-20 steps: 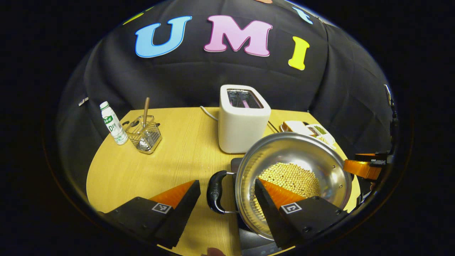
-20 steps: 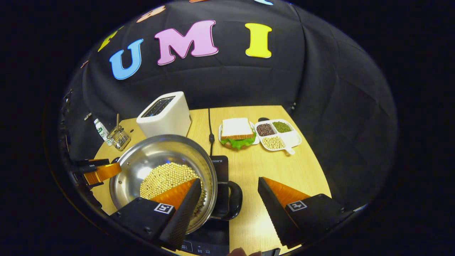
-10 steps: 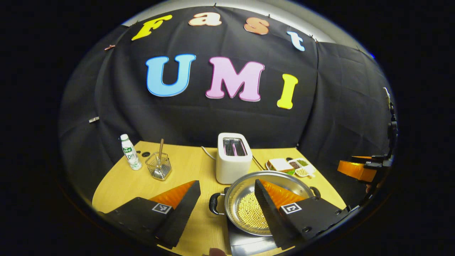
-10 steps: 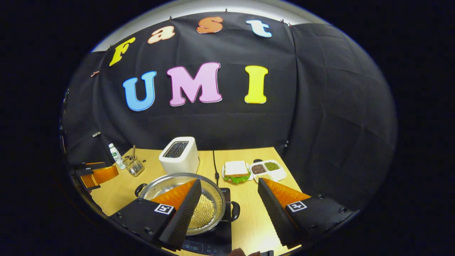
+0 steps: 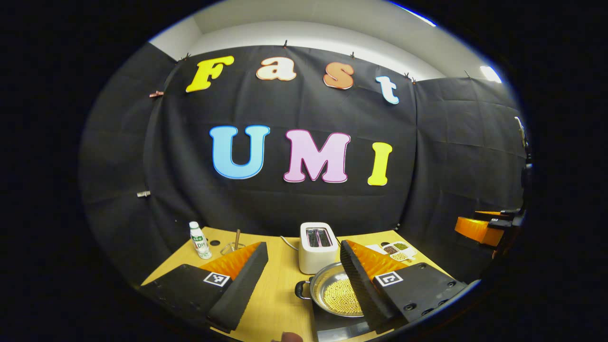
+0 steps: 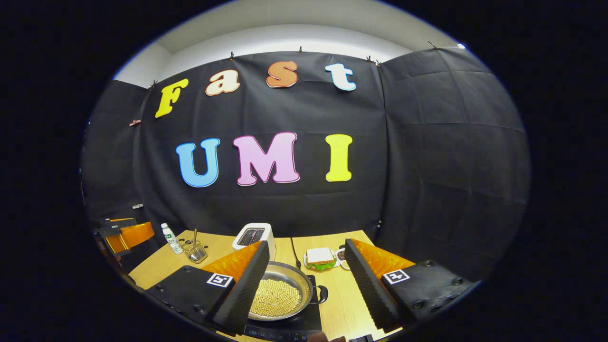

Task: First push the handle of the pot to place it horizontally, then grasp the pot with both hands and set it on the induction cooktop.

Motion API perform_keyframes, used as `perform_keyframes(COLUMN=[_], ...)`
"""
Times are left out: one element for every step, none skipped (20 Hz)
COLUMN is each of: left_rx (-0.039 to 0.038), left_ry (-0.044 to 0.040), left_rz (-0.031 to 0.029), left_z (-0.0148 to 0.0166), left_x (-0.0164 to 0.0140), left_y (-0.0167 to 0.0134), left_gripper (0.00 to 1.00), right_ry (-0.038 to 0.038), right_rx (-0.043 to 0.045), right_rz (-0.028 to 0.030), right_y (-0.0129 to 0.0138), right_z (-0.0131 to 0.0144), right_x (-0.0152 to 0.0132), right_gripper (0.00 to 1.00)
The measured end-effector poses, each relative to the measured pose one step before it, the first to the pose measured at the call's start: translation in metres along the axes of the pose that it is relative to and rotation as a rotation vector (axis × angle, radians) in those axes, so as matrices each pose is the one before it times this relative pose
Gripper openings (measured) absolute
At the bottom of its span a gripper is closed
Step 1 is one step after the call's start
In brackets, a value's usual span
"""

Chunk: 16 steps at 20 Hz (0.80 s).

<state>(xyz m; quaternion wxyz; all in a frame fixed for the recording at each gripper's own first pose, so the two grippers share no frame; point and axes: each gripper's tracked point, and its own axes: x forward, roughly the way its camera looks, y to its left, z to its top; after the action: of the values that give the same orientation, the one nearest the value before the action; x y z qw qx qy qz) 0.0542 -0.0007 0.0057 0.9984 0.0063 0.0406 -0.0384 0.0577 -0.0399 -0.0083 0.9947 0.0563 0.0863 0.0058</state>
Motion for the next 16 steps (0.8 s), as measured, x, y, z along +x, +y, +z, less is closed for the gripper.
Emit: perform_keyframes(left_rx=[-0.00859,-0.00957,-0.00766,-0.00371,-0.00113,-0.0031,-0.00995,-0.00962,-0.00594,-0.00779,-0.0073,-0.0032,0.0048,0.0067,0.00604,0.00234], left_ry=[-0.01113,-0.00828,0.00231,0.00678,0.01126,0.00465,0.00192,-0.00036,-0.00639,-0.00511,0.00193,0.00393,-0.00205,-0.00131,-0.00707,-0.0067], left_rz=[-0.0168,-0.00306,0.00293,0.00185,0.0067,0.01678,0.00848,0.00848,0.00329,0.00384,0.00352,0.00156,0.00616,0.00828,-0.00026,-0.00329], left_z=[-0.00021,0.00044,-0.00047,-0.00134,0.00071,-0.00108,0.00043,-0.00049,0.00006,-0.00042,-0.00266,-0.00134,0.00062,0.00075,0.00135,0.00079], left_x=[-0.0055,-0.00689,-0.00462,-0.00172,-0.00422,-0.00288,-0.0014,-0.00199,-0.00161,-0.00211,-0.00244,-0.00174,-0.00046,-0.00146,-0.00051,-0.00003], left_y=[-0.00579,0.00065,0.00272,0.00465,0.00156,0.00376,0.00216,0.00121,0.00145,0.00223,0.0021,0.00226,0.00343,0.00459,0.00092,-0.00101], left_gripper=[0.95,0.95,0.95,0.95,0.95,0.95,0.95,0.95,0.95,0.95,0.97,0.97,0.95,0.95,0.95,0.98], right_ry=[-0.01203,-0.00798,-0.0185,-0.02414,-0.02561,-0.01725,-0.01409,-0.01657,-0.00946,0.00313,0.01104,0.00069,-0.00309,-0.00227,-0.00128,-0.00218], right_rx=[-0.01899,-0.00945,-0.00464,-0.00008,0.00323,0.00536,0.00488,-0.00538,-0.01158,-0.00957,-0.00616,-0.00135,-0.00128,-0.00082,-0.00227,-0.00514], right_rz=[-0.00639,0.00087,0.0009,-0.0008,0.00431,0.0054,0.00819,0.00323,-0.00204,0.00399,0.00569,0.00383,-0.00156,0.00209,0.00303,-0.00186], right_y=[0.00043,0.00203,0.0048,0.00315,0.0042,0.00348,0.00364,0.00146,-0.0007,0.00082,0.00249,0.00241,0.00146,0.00087,0.00192,-0.00001], right_z=[0.00163,0.00086,0.00434,0.00721,0.00707,0.00379,0.00364,0.00392,0.0015,-0.00195,-0.00395,0.00047,0.0023,0.00056,-0.00025,-0.00005], right_x=[-0.00246,-0.00406,-0.00334,-0.00392,-0.00444,-0.00179,-0.00329,-0.00243,-0.00079,-0.00102,0.00049,0.00134,0.00122,0.00016,0.00046,-0.00059], right_gripper=[0.98,0.98,0.98,0.99,0.99,0.99,0.98,0.98,0.98,0.98,0.98,0.98,0.98,0.98,0.98,0.98])
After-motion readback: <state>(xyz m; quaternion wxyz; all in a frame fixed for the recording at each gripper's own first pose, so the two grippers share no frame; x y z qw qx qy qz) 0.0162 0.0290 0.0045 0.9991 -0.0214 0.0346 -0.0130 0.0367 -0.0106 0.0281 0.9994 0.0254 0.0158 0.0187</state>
